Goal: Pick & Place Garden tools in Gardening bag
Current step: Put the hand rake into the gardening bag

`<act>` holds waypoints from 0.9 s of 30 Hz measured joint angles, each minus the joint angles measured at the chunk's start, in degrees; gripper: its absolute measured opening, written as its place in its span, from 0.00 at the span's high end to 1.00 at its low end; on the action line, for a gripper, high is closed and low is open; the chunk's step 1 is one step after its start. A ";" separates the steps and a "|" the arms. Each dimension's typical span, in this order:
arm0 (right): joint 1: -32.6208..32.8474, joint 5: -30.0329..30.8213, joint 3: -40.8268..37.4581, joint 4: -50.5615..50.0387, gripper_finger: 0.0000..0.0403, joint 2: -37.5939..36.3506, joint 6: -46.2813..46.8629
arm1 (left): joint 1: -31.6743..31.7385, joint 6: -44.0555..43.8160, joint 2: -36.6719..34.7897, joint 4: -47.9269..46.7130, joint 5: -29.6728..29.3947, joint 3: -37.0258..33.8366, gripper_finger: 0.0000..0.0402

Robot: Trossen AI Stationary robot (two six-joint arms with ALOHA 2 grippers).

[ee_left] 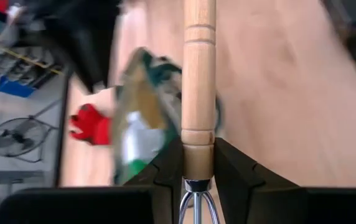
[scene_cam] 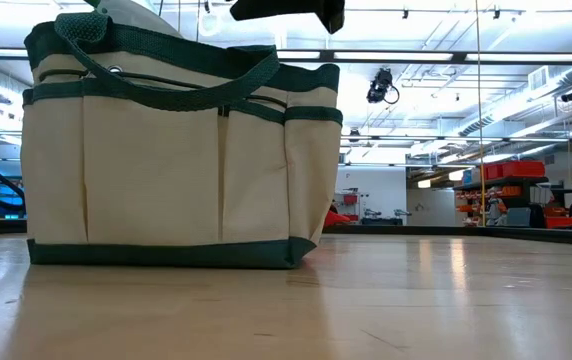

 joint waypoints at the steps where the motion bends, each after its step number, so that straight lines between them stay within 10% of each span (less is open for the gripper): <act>1: 0.00 0.00 0.00 -0.31 0.72 0.00 0.07 | 0.02 -0.66 -0.87 -1.40 -0.49 0.00 0.82; 12: 0.00 -0.37 0.00 -1.96 0.72 0.00 1.66 | 5.09 -8.12 -5.97 -14.80 -2.09 0.07 0.82; 27: 0.10 -0.29 0.00 -3.74 0.72 0.02 1.66 | 19.64 1.19 -5.97 -14.74 13.99 0.07 0.82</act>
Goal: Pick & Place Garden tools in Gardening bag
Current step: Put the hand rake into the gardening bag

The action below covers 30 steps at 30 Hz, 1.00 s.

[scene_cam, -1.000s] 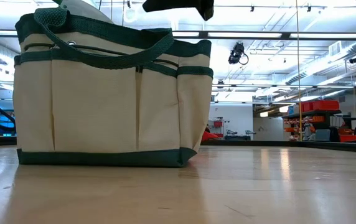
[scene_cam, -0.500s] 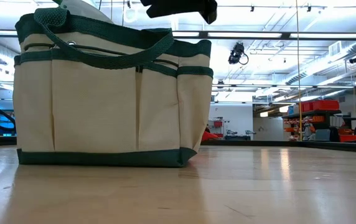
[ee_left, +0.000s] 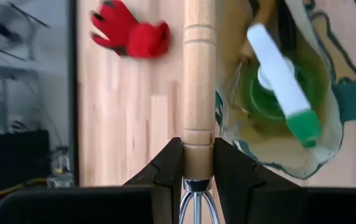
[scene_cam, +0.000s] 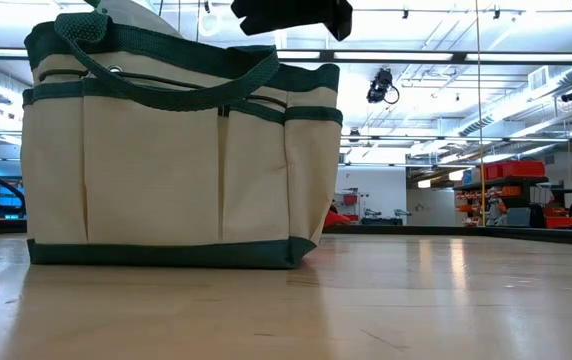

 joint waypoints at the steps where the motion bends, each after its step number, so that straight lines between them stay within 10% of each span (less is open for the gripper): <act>1: 0.01 -0.01 0.00 0.01 0.72 0.02 0.02 | 0.70 0.54 0.00 0.00 1.36 0.00 0.82; 15: -0.01 0.03 0.00 -0.05 0.72 0.04 0.00 | 7.08 9.57 3.72 2.46 16.31 -0.02 0.82; 30: 0.01 0.01 -0.02 -4.54 0.72 0.04 1.53 | 12.45 15.68 6.56 0.14 19.96 -0.02 0.82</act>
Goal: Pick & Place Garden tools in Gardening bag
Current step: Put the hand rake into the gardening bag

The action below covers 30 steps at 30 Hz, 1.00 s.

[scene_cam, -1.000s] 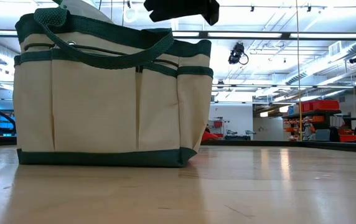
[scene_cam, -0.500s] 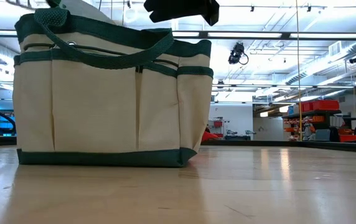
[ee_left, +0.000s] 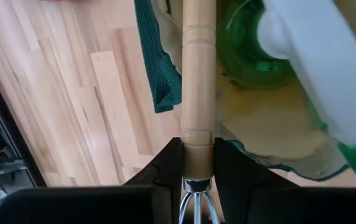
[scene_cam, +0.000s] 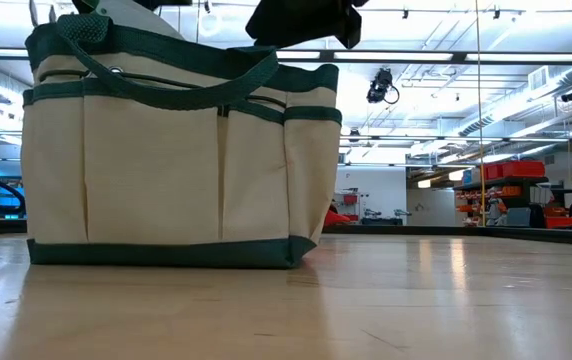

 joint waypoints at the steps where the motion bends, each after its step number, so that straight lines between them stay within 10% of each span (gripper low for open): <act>1: -0.02 0.00 0.00 -0.13 0.72 0.00 0.00 | 0.34 0.02 0.19 0.35 0.18 0.00 0.82; 30: 0.00 0.18 0.00 -0.42 0.72 0.00 -0.02 | 8.69 -0.07 0.60 9.63 13.79 0.44 0.82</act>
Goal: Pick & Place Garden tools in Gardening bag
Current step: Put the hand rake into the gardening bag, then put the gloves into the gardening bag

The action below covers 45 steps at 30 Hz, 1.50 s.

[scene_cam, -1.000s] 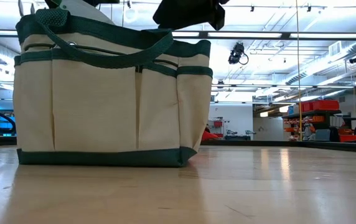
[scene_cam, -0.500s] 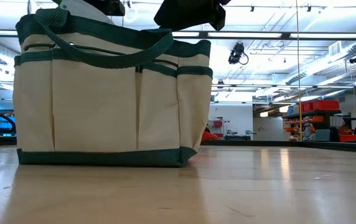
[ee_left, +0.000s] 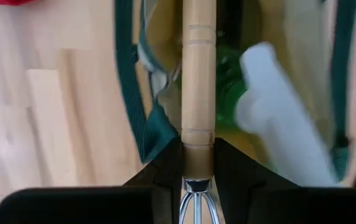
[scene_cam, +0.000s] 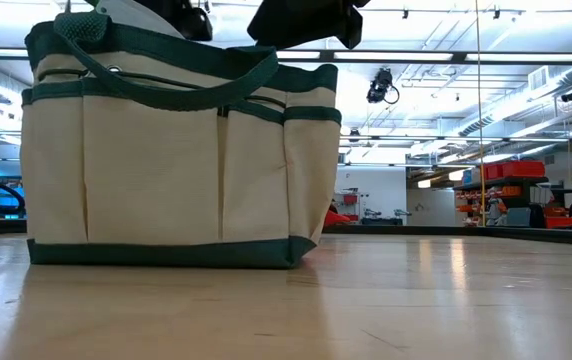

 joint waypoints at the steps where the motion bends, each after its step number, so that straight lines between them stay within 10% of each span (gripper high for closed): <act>1: 0.00 0.02 0.00 0.03 0.72 0.00 -0.02 | 0.27 0.00 0.04 0.66 1.00 0.00 0.82; 38: 0.00 0.30 0.00 -0.11 0.72 0.00 -0.37 | 1.71 -1.01 -1.02 2.89 5.75 0.07 0.72; 45: 0.03 0.23 -0.02 -0.80 0.72 0.02 -0.38 | 2.08 0.04 -8.26 3.02 -3.64 0.10 0.72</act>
